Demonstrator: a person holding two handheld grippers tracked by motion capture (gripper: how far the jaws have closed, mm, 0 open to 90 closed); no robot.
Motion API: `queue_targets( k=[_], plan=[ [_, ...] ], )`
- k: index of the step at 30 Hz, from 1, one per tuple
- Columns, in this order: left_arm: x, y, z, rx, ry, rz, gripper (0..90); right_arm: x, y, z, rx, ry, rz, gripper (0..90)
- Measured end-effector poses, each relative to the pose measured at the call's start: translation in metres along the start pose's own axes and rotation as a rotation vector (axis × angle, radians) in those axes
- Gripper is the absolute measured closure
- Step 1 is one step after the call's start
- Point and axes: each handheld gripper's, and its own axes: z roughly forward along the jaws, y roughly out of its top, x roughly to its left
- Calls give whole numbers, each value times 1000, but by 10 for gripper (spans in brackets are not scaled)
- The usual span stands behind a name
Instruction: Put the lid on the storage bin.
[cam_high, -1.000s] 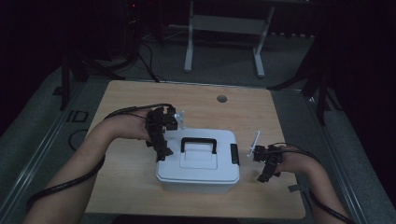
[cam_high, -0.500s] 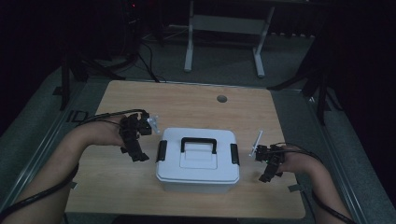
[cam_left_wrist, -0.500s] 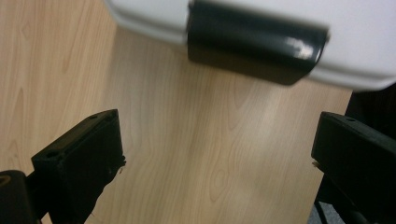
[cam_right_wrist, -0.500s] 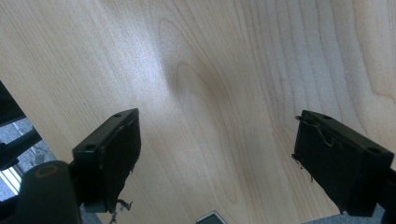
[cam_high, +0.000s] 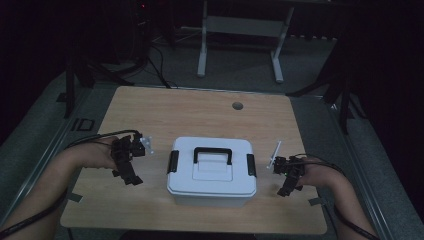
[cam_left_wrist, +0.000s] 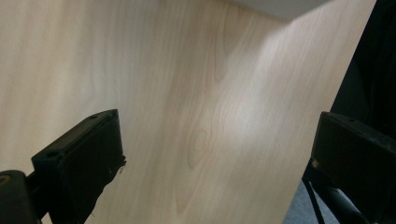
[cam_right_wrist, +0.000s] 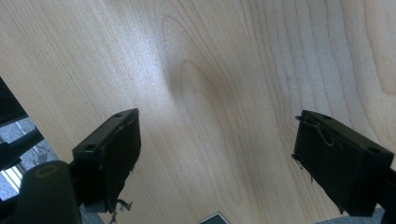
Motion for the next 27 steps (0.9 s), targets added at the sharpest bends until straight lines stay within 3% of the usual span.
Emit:
queue_targets(
  k=[10,14,27],
  plan=[
    [1,-28,26,30,-50,-65,17,1,1,1,4,-1,2,144],
    [0,-37,36,57,-50,-75,17,1,1,1,2,0,0,145],
    [0,-59,61,56,-104,-141,17,1,2,4,-3,1,1,144]
  ],
)
